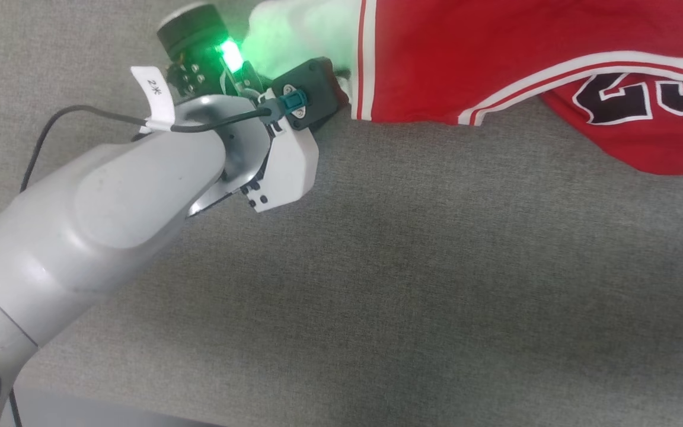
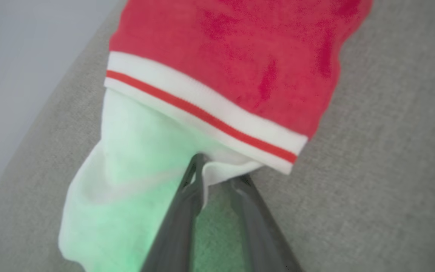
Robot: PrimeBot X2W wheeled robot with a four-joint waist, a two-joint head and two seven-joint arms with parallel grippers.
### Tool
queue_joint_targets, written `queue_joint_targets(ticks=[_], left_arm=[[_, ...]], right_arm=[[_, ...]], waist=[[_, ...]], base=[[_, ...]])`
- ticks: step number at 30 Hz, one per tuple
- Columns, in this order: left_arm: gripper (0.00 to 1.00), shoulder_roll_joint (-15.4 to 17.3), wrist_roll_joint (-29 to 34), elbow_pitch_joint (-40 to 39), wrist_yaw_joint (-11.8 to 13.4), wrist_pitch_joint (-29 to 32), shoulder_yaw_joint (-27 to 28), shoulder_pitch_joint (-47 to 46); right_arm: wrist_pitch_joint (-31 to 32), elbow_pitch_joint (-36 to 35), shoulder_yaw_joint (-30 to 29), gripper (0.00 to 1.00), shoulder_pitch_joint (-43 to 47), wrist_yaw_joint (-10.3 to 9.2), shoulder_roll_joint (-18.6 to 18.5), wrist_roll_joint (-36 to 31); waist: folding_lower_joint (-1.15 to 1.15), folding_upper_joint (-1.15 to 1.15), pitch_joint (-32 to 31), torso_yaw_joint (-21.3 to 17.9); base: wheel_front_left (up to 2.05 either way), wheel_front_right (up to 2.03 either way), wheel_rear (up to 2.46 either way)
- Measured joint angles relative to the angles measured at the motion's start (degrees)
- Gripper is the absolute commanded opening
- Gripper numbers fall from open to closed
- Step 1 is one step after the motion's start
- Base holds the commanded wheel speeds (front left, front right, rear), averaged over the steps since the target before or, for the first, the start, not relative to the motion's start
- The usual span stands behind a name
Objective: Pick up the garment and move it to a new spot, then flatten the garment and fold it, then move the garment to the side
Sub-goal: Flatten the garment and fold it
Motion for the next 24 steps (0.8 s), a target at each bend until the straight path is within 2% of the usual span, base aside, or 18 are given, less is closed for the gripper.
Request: queue_joint_targets(ticks=[4, 9, 13, 18, 19, 20, 21, 24], left_arm=[[0.00, 0.87, -4.90, -0.30, 0.00, -0.65, -0.21, 0.67], [0.00, 3.22, -14.32, -1.74, 0.00, -2.75, -0.26, 0.81], [0.00, 5.54, -22.23, -2.53, 0.00, -6.55, -0.26, 0.34], [0.00, 7.91, -31.29, -4.91, 0.01, -10.92, -0.24, -0.99], [0.00, 7.91, -31.29, -4.91, 0.01, -10.92, -0.24, -0.99], [0.00, 8.89, -35.55, -6.83, 0.00, -12.02, -0.16, -1.21], [0.00, 8.89, -35.55, -6.83, 0.00, -12.02, -0.16, -1.21], [0.00, 10.26, -41.28, -9.32, 0.00, -12.38, 0.00, -1.30]], right_arm=[[-2.46, 0.77, 0.52, 0.00, 0.68, 0.01, 0.66, 0.98], [-7.17, 0.68, 0.83, 0.00, 1.72, 0.08, 0.27, 3.26], [-11.21, -0.20, 0.48, 0.00, 1.74, 0.08, -1.15, 7.44], [-14.11, -1.96, -0.76, 0.00, 1.93, 0.08, -4.76, 11.88], [-14.11, -1.96, -0.76, 0.00, 1.93, 0.08, -4.76, 11.88], [-14.92, -2.97, -1.83, 0.00, 2.33, 0.08, -6.04, 15.02], [-14.92, -2.97, -1.83, 0.00, 2.33, 0.08, -6.04, 15.02], [-15.85, -3.18, -2.92, 0.00, 3.39, 0.08, -7.20, 18.42]], waist=[[0.00, 0.00, -1.41, -0.63], [0.00, 0.00, -4.34, -1.51], [0.00, 0.00, -7.35, -2.34], [0.00, 0.00, -11.16, -3.50], [0.00, 0.00, -11.16, -3.50], [0.00, 0.00, -12.31, -4.03], [0.00, 0.00, -12.31, -4.03], [0.00, 0.00, -13.07, -5.09]], base=[[0.00, 0.00, 0.00], [0.00, 0.00, 0.00], [0.00, 0.00, 0.00], [0.00, 0.00, 0.00], [0.00, 0.00, 0.00], [0.00, 0.00, 0.00], [0.00, 0.00, 0.00], [0.00, 0.00, 0.00]])
